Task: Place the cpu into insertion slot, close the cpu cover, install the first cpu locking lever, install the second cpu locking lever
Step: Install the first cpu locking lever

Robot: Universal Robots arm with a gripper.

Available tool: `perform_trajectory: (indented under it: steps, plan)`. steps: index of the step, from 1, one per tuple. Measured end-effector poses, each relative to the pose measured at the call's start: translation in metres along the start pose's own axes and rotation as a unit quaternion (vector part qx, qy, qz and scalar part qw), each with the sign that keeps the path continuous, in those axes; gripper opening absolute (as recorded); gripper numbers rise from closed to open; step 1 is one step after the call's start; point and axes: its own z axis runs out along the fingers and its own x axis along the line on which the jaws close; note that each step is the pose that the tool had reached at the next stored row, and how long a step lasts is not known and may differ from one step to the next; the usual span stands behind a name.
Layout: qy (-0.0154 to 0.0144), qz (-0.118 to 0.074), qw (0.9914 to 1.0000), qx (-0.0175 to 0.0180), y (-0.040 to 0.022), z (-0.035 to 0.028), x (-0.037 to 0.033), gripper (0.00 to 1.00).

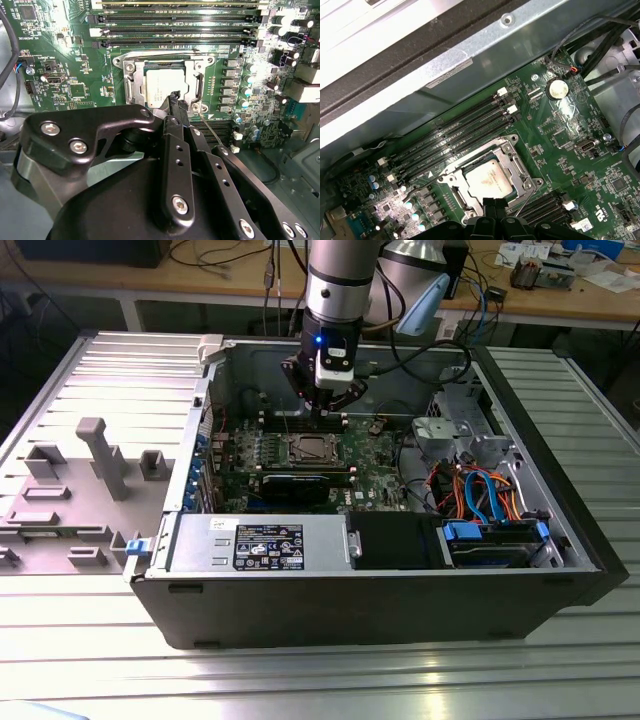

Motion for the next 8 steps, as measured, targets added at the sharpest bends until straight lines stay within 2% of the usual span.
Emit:
perform_trajectory:
  steps: [8]
  plan:
    - [0.0,0.0,1.0,0.0,0.0,0.0,0.0,0.11]
